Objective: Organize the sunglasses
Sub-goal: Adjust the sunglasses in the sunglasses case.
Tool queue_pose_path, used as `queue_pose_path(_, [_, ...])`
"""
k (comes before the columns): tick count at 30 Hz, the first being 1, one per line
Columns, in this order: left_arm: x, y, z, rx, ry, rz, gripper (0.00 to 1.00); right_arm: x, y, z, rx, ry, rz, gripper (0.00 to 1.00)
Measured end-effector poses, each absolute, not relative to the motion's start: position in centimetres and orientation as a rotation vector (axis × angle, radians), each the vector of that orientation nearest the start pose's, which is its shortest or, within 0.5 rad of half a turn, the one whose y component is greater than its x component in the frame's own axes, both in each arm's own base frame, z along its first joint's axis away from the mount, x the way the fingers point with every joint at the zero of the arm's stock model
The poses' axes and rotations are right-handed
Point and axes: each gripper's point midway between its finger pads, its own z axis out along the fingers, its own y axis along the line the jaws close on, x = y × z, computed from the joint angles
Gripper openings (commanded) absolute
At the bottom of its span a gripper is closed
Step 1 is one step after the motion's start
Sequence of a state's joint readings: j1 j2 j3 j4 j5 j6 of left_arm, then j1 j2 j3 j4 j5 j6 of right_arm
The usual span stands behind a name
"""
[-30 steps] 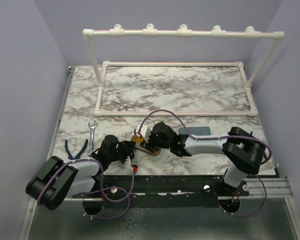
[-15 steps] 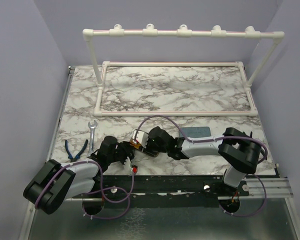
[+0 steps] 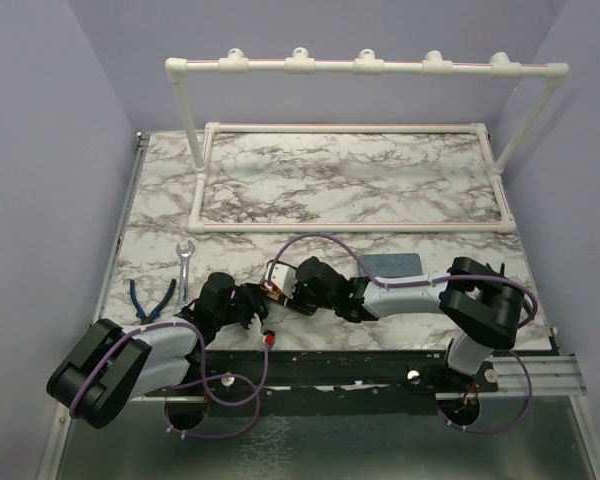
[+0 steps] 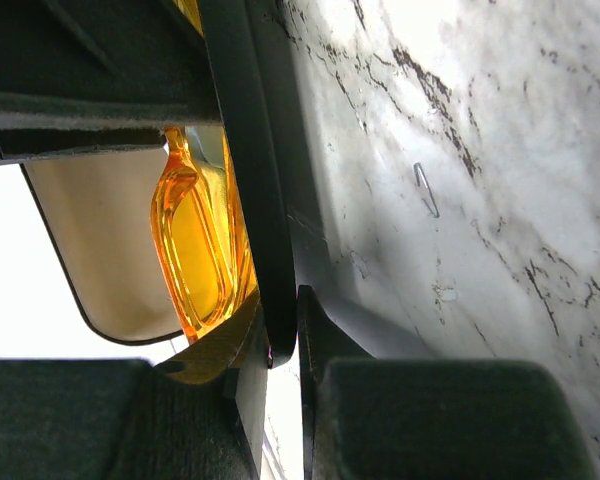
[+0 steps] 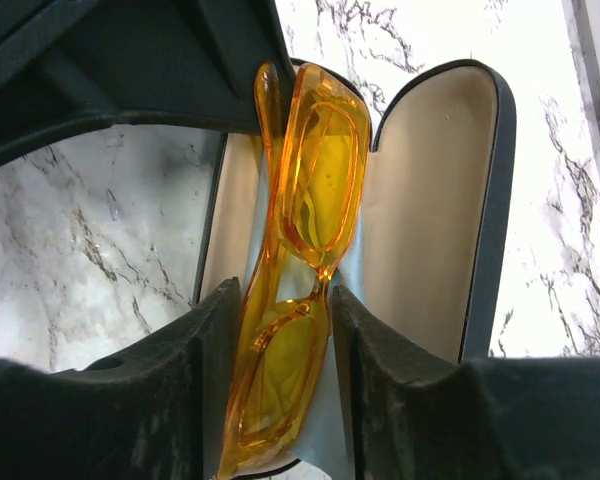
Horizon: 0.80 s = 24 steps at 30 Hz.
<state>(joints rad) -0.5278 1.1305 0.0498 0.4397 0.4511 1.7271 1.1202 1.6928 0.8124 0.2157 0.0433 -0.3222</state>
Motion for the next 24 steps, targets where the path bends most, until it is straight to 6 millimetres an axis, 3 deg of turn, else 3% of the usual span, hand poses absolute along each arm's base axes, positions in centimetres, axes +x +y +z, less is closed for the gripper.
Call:
queue_pose_path(11, [22.3,-17.5,2.0,2.028,0.694,0.202,0.14,20.3,37.2,4.3,-1.474,1.725,0.385,0.57])
queue_pose_path(14, [22.3,-17.5,2.0,2.029,0.694,0.204,0.13,19.9,37.5,6.3,-1.457,1.69,0.43,0.59])
queue_pose_path(19, [22.4,-17.5,2.0,2.028,0.693,0.208,0.12,19.2,38.5,11.3,-1.386,1.588,0.541,0.59])
queue_pose_path(24, [22.4,-17.6,2.0,2.029,0.691,0.21,0.12,19.6,38.2,14.1,-1.295,1.546,0.597,0.41])
